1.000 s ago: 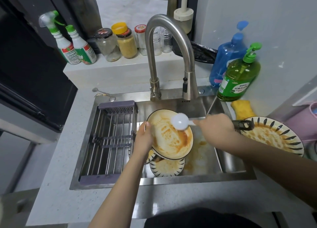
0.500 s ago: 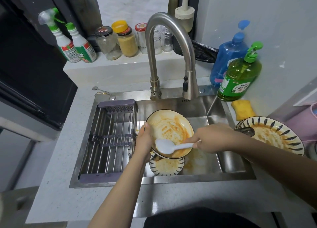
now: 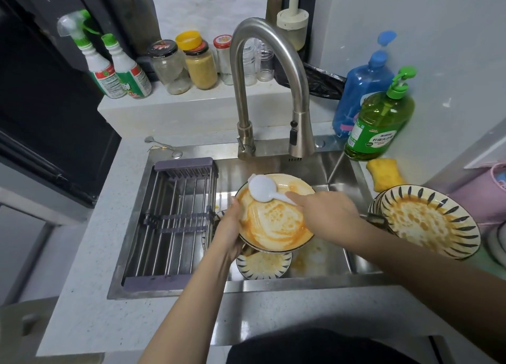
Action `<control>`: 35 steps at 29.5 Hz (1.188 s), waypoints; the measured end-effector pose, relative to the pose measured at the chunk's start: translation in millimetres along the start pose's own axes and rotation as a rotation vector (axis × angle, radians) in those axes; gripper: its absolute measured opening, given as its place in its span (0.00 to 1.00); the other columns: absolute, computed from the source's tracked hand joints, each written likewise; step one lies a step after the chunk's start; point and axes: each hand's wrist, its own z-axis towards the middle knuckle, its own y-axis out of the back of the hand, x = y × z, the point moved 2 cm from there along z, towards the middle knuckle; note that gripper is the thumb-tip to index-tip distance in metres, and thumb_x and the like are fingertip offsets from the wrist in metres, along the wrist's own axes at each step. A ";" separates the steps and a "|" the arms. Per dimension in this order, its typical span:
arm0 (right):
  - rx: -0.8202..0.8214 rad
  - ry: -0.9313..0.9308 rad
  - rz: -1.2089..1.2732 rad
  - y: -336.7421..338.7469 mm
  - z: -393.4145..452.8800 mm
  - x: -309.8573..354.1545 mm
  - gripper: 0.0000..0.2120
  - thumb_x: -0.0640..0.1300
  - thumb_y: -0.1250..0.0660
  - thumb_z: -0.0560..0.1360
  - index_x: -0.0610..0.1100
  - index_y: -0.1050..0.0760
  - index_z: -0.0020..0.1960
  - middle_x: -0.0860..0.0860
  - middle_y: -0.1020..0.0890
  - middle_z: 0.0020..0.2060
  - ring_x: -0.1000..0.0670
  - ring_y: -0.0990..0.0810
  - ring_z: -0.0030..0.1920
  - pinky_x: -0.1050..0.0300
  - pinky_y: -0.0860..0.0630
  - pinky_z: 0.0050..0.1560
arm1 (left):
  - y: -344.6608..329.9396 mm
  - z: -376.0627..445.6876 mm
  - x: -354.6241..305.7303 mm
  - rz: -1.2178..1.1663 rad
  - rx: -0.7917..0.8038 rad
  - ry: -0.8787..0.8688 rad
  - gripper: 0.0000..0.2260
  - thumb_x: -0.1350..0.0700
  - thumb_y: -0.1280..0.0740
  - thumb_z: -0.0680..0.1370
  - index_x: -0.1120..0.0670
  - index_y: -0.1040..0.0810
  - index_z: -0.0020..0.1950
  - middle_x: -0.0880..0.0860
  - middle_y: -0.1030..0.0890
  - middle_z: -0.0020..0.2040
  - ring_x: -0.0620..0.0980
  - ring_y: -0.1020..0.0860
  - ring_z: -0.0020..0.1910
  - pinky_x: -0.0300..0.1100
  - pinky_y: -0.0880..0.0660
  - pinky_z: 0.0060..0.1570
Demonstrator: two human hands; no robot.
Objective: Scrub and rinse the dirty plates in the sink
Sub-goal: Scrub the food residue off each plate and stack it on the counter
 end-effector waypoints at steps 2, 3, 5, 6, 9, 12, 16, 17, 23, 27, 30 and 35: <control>0.078 0.049 0.111 -1.8 -5.0 6.9 0.22 0.46 0.48 0.82 0.62 0.41 0.73 0.52 0.24 0.41 0.50 0.27 0.38 0.57 0.36 0.30 | -5.2 -1.1 -2.9 0.003 -0.042 -0.013 0.25 0.41 0.51 0.83 0.57 0.27 0.64 0.54 0.17 0.47 0.47 0.16 0.39 0.41 0.20 0.33; 0.124 0.075 0.173 -2.5 -7.6 9.7 0.20 0.48 0.48 0.82 0.63 0.40 0.72 0.53 0.24 0.40 0.51 0.27 0.37 0.57 0.35 0.31 | -6.9 -0.9 -2.6 -0.023 -0.058 -0.004 0.23 0.41 0.51 0.82 0.56 0.27 0.62 0.54 0.18 0.44 0.46 0.17 0.36 0.40 0.20 0.31; 0.190 0.108 0.270 -2.5 -12.6 11.8 0.19 0.50 0.47 0.82 0.65 0.38 0.71 0.55 0.22 0.42 0.53 0.26 0.37 0.58 0.33 0.31 | -6.9 0.5 -2.3 -0.089 -0.096 0.015 0.21 0.41 0.49 0.82 0.55 0.28 0.61 0.54 0.19 0.47 0.48 0.18 0.40 0.42 0.21 0.33; 0.216 0.119 0.295 -0.9 -15.1 9.9 0.19 0.51 0.47 0.82 0.65 0.37 0.71 0.56 0.21 0.45 0.53 0.25 0.38 0.59 0.33 0.32 | -7.2 1.3 -2.2 -0.110 -0.105 0.013 0.20 0.41 0.48 0.82 0.54 0.29 0.63 0.55 0.20 0.50 0.49 0.20 0.44 0.43 0.22 0.37; 0.296 0.179 0.250 14.8 -25.9 -0.4 0.18 0.52 0.47 0.81 0.68 0.35 0.68 0.57 0.20 0.44 0.54 0.24 0.40 0.60 0.30 0.36 | 0.3 3.8 -2.4 -0.113 -0.117 -0.006 0.21 0.43 0.49 0.83 0.53 0.30 0.67 0.55 0.22 0.55 0.53 0.22 0.49 0.48 0.24 0.48; 0.327 0.157 0.043 36.3 -30.3 -20.2 0.18 0.50 0.46 0.81 0.69 0.32 0.65 0.56 0.23 0.40 0.55 0.26 0.37 0.60 0.33 0.35 | 11.8 7.2 -3.7 -0.002 -0.181 -0.030 0.23 0.41 0.48 0.82 0.54 0.29 0.67 0.54 0.22 0.60 0.53 0.23 0.53 0.47 0.22 0.46; 0.134 -0.004 -0.220 39.4 -16.3 -28.8 0.19 0.43 0.45 0.78 0.59 0.29 0.64 0.52 0.24 0.44 0.47 0.23 0.46 0.56 0.32 0.42 | 8.3 8.4 -12.3 0.140 -0.172 -0.039 0.22 0.43 0.47 0.83 0.54 0.34 0.73 0.50 0.25 0.60 0.50 0.23 0.51 0.46 0.23 0.48; 0.085 -0.014 -0.199 35.2 -12.2 -24.3 0.19 0.41 0.46 0.78 0.57 0.30 0.65 0.51 0.23 0.45 0.46 0.22 0.48 0.56 0.32 0.42 | 3.7 6.6 -14.3 0.207 -0.186 -0.031 0.21 0.44 0.47 0.83 0.53 0.34 0.73 0.49 0.27 0.59 0.50 0.24 0.49 0.45 0.23 0.48; 0.100 0.168 -0.042 12.6 -13.1 -4.2 0.19 0.45 0.47 0.81 0.61 0.34 0.68 0.54 0.23 0.40 0.49 0.25 0.42 0.57 0.36 0.31 | 1.9 8.7 -8.6 0.266 -0.157 -0.062 0.19 0.37 0.48 0.81 0.46 0.25 0.58 0.50 0.21 0.56 0.51 0.25 0.56 0.51 0.28 0.63; 0.136 0.073 -0.188 20.1 -17.3 -32.3 0.16 0.45 0.44 0.79 0.59 0.28 0.63 0.55 0.29 0.35 0.50 0.26 0.41 0.57 0.35 0.38 | 9.1 8.6 -12.7 0.199 -0.128 -0.071 0.17 0.43 0.49 0.83 0.48 0.27 0.62 0.50 0.22 0.55 0.44 0.25 0.48 0.45 0.28 0.55; 0.064 0.049 -0.126 21.2 -13.5 -27.9 0.20 0.44 0.47 0.80 0.60 0.34 0.69 0.52 0.22 0.45 0.48 0.22 0.47 0.57 0.34 0.39 | 0.8 6.6 -12.9 0.224 -0.088 -0.083 0.14 0.44 0.50 0.83 0.46 0.27 0.55 0.48 0.20 0.50 0.43 0.24 0.47 0.45 0.29 0.58; 0.122 0.203 -0.036 10.9 -24.4 -17.3 0.19 0.50 0.45 0.81 0.67 0.37 0.69 0.56 0.30 0.32 0.55 0.30 0.34 0.60 0.38 0.30 | 2.3 13.0 -14.9 0.197 -0.159 -0.097 0.19 0.42 0.51 0.83 0.50 0.25 0.52 0.51 0.21 0.50 0.51 0.24 0.51 0.47 0.26 0.54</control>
